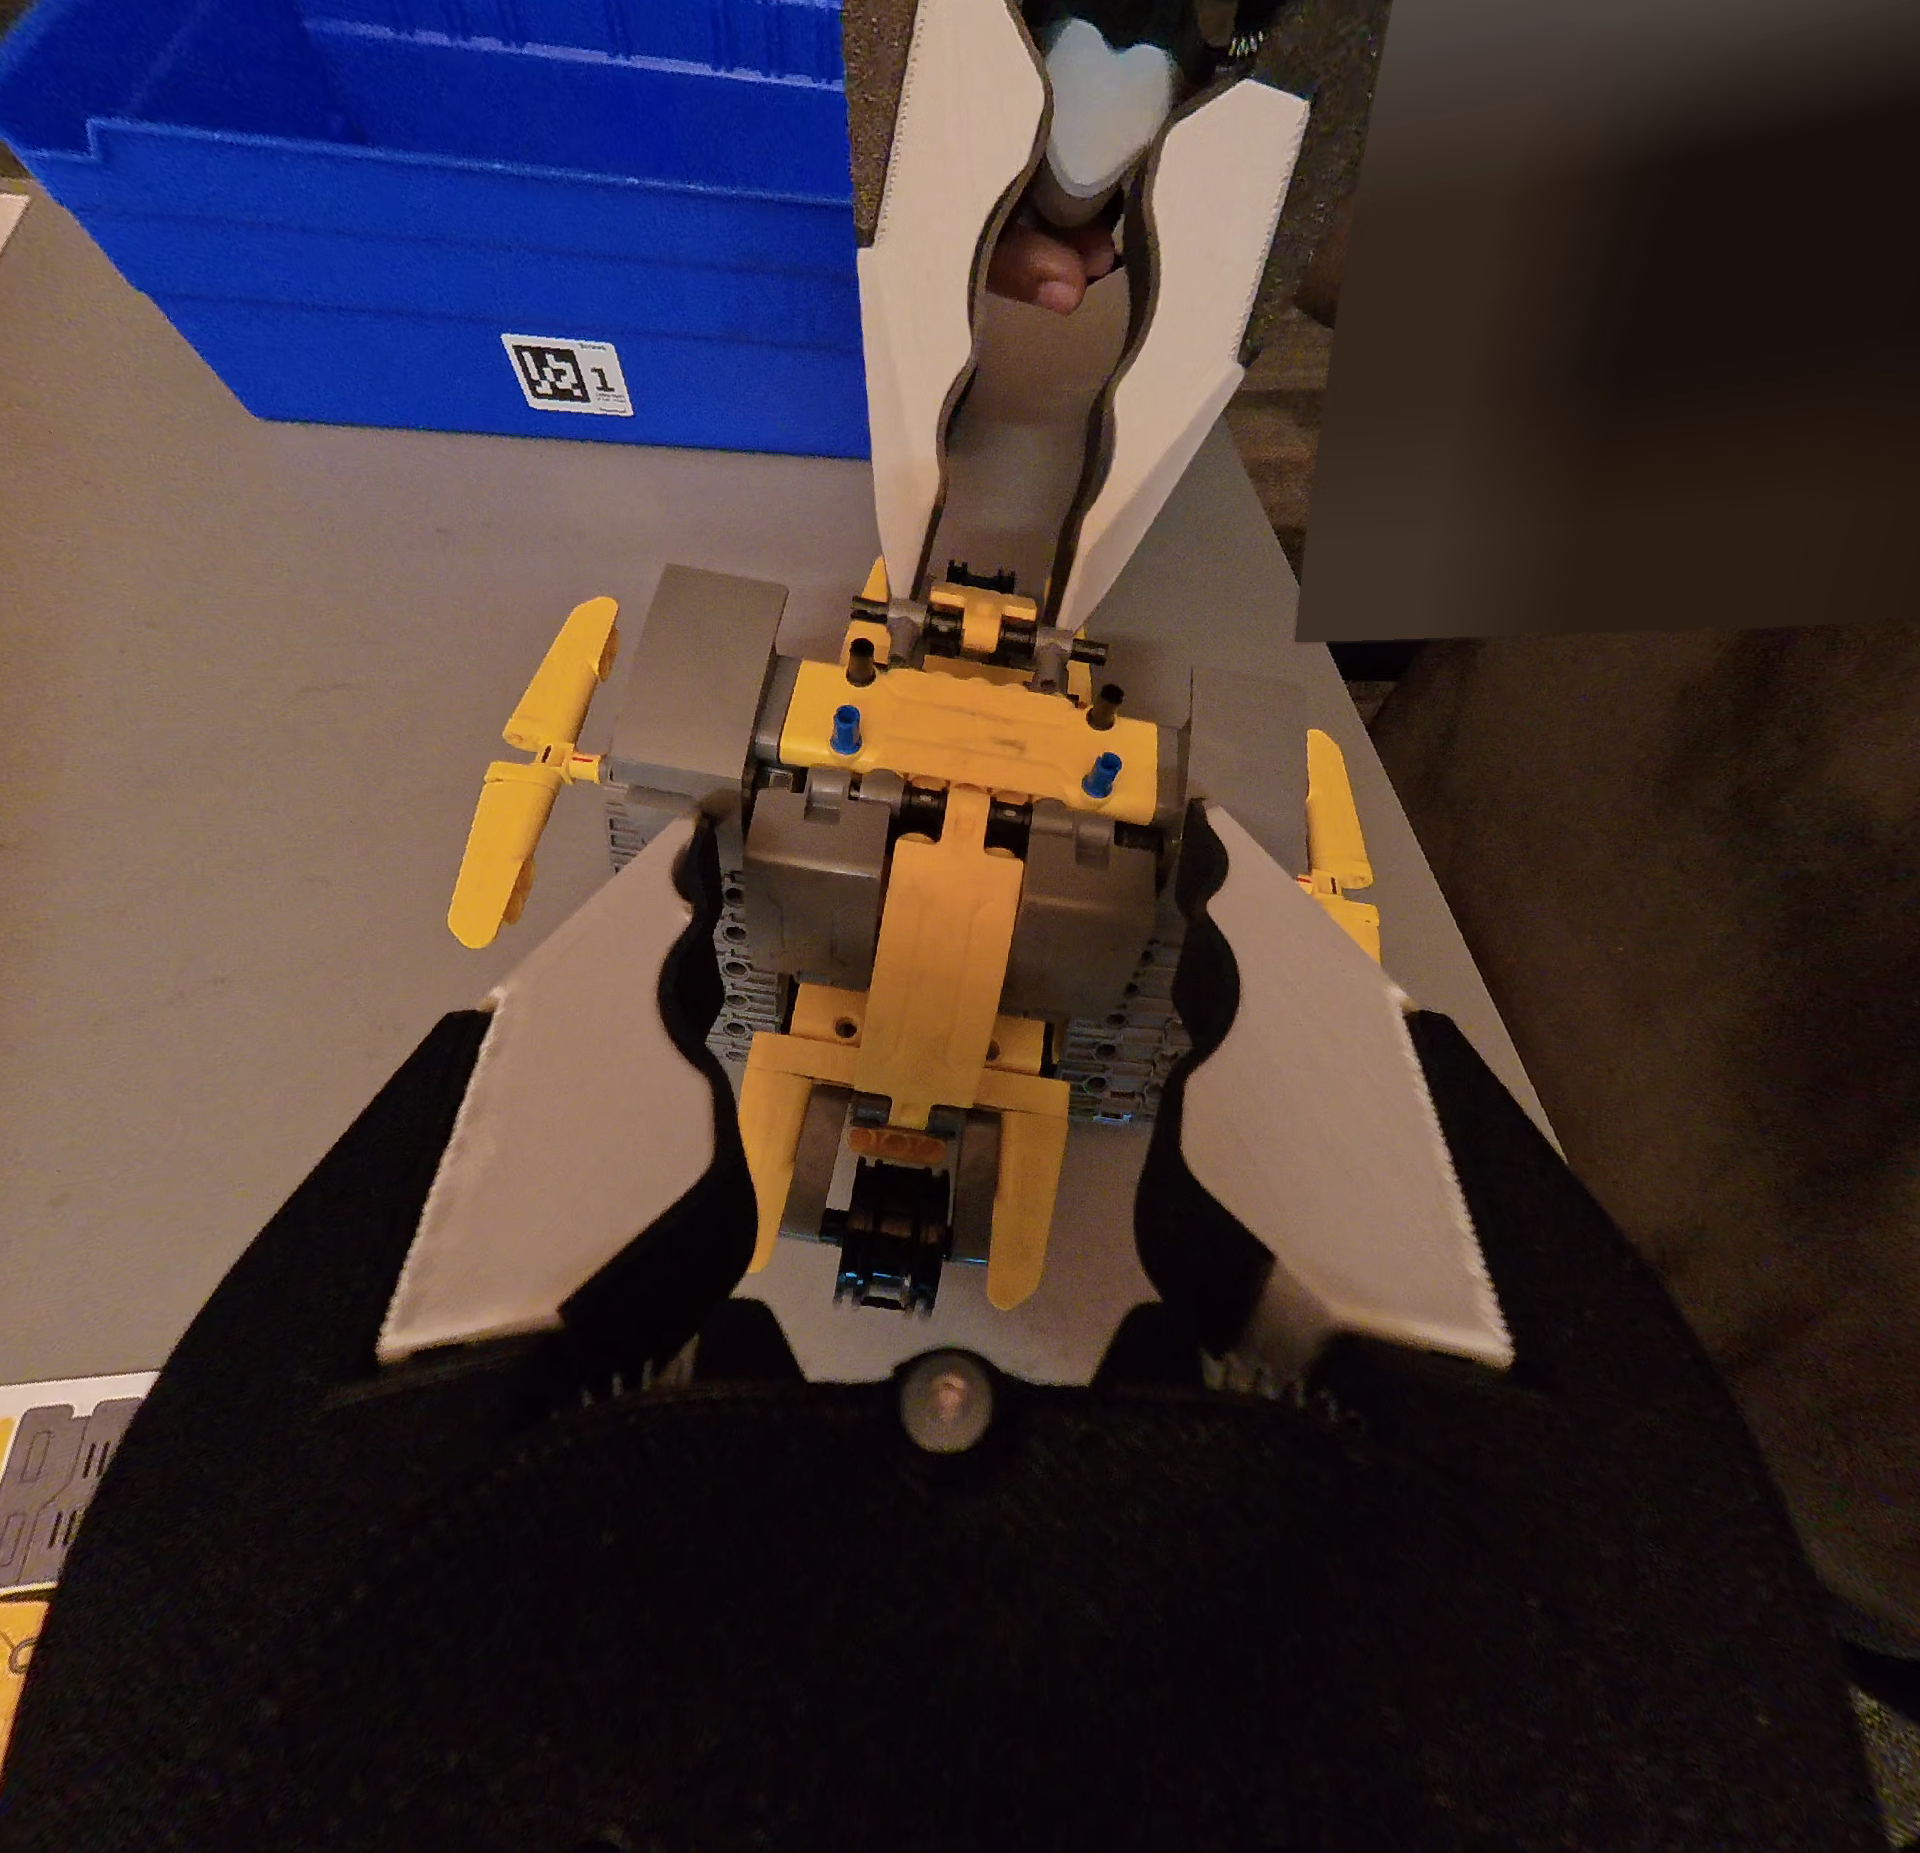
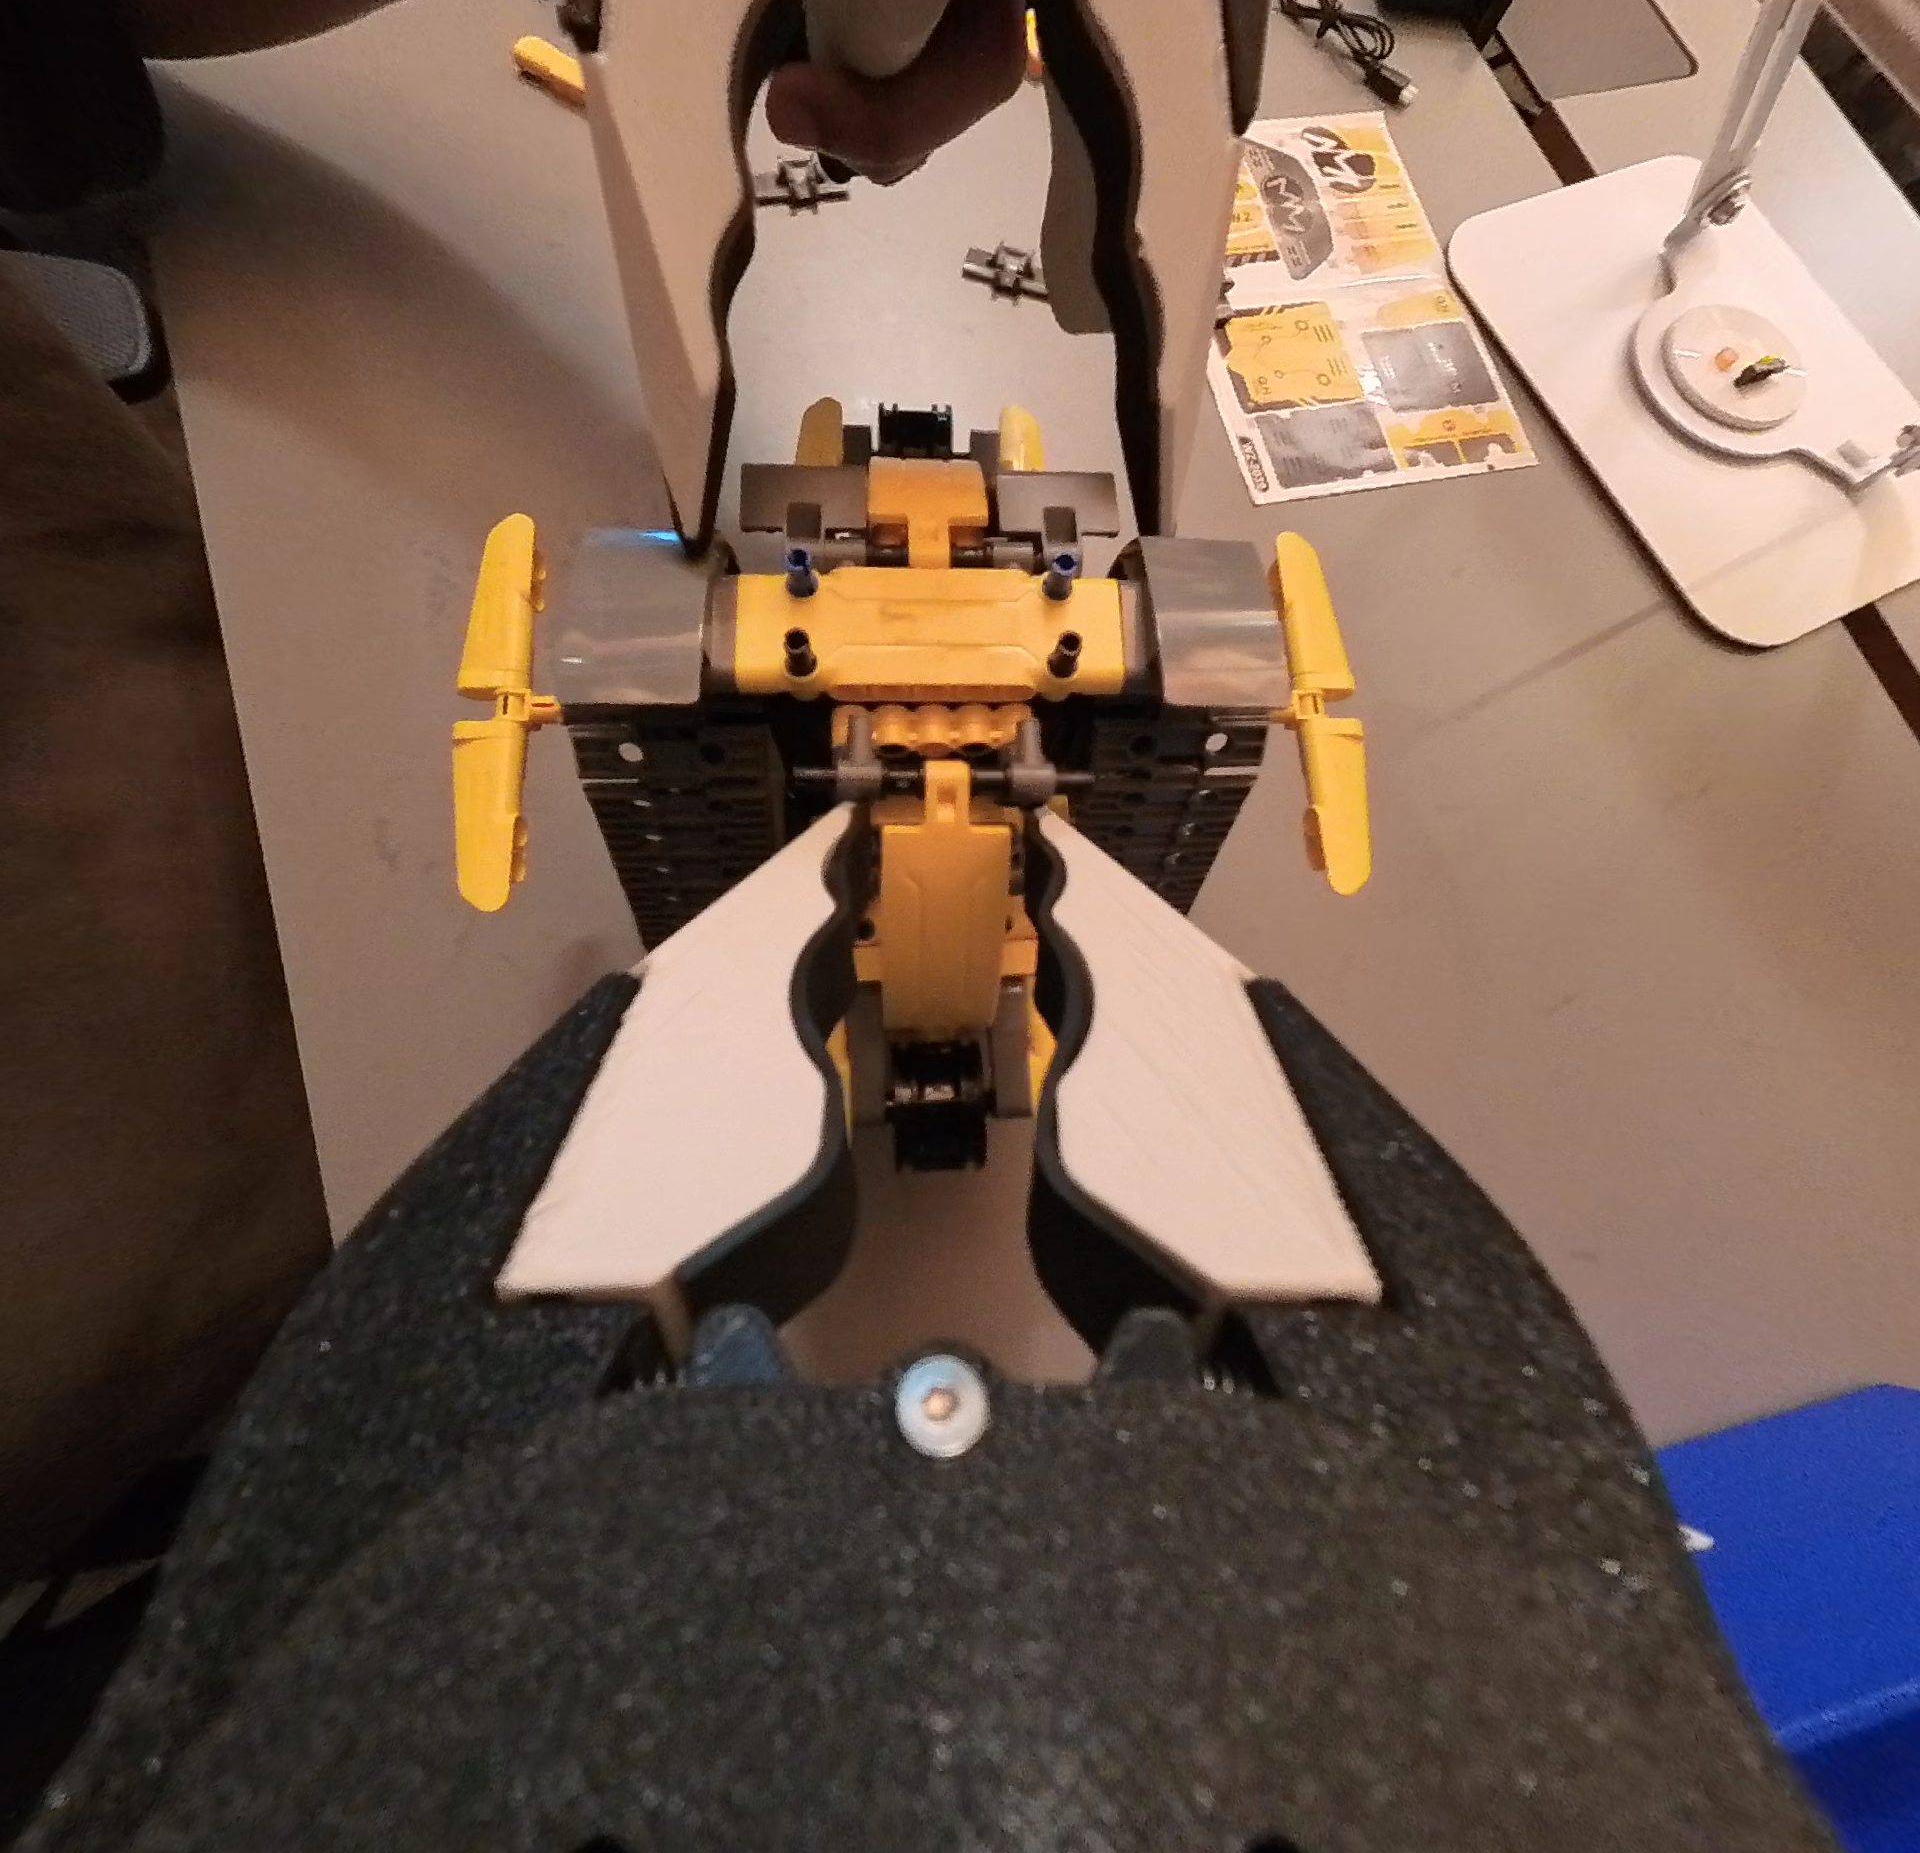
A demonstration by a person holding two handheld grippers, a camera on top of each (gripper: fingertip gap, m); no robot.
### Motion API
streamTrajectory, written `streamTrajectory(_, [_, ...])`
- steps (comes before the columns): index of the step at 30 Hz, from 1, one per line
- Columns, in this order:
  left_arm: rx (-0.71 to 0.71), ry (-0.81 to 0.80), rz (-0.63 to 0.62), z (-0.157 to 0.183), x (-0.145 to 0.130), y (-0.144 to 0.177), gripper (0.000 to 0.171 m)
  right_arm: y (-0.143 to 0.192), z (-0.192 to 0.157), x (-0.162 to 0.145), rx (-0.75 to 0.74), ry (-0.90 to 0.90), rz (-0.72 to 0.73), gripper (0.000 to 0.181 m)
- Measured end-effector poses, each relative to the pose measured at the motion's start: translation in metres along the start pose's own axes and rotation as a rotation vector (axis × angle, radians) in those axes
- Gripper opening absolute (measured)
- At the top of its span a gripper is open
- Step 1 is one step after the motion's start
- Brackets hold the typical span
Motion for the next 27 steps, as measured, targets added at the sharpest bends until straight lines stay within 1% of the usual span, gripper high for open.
streamTrajectory(5, [0.001, 0.001, 0.002, 0.0, 0.0004, -0.0005, 0.086, 0.0014, -0.0022, 0.0017, 0.004, 0.01, 0.05, 0.029])
streamTrajectory(11, [0.002, 0.001, 0.001, 0.0, 0.0008, -0.001, 0.086, 0.0005, -0.0009, 0.0008, 0.002, 0.01, 0.065, 0.028])
streamTrajectory(13, [0.001, 0.002, 0.004, 0.0001, 0.0007, -0.0011, 0.086, 0.0009, -0.0005, 0.0004, -0.007, 0.016, 0.072, 0.023])
streamTrajectory(20, [-0.003, 0.002, 0.008, -0.0004, 0.0007, -0.0015, 0.086, 0.0022, -0.0007, -0.0001, -0.008, 0.028, 0.091, 0.023])
streamTrajectory(24, [-0.007, 0.002, 0.01, -0.0006, 0.0008, -0.0018, 0.086, 0.0025, 0.0005, -0.0004, 0.019, 0.042, 0.111, 0.023])
streamTrajectory(27, [-0.01, 0.003, 0.012, -0.001, 0.0007, -0.002, 0.086, 0.0013, 0.003, -0.0006, 0.045, 0.049, 0.098, 0.023])
Point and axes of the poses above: each gripper's, where its closed fingertips meet, y back along the fingers, x out of its top, z = x × y across the jaws, the point moved 7 cm from there along y, back along the fingers, and after that the axes turned 10 degrees about -z, right-handed, at the moved point
